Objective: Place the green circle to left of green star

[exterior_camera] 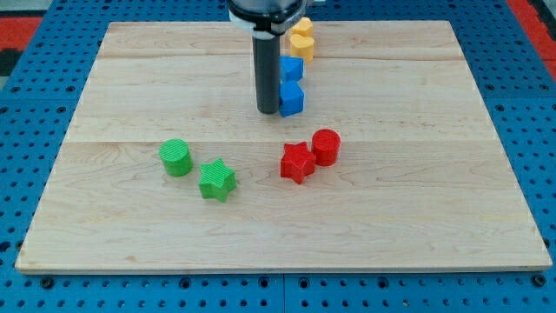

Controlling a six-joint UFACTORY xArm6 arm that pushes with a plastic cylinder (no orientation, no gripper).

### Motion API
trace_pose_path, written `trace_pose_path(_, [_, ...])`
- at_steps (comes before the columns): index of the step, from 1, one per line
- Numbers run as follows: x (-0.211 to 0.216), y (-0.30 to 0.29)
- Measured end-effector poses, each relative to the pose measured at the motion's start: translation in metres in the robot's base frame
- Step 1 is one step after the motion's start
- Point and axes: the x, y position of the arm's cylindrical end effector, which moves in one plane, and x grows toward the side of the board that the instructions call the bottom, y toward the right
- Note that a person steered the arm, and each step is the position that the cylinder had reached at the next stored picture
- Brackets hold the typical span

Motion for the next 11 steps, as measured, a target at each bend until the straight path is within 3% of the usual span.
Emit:
trace_pose_path(2, [0.018, -0.100])
trace_pose_path(3, [0.074, -0.135])
trace_pose_path(4, [0.080, -0.102])
trace_pose_path(7, [0.097, -0.128])
trace_pose_path(9, [0.093, -0.060])
trace_pose_path(11, [0.058, 0.065])
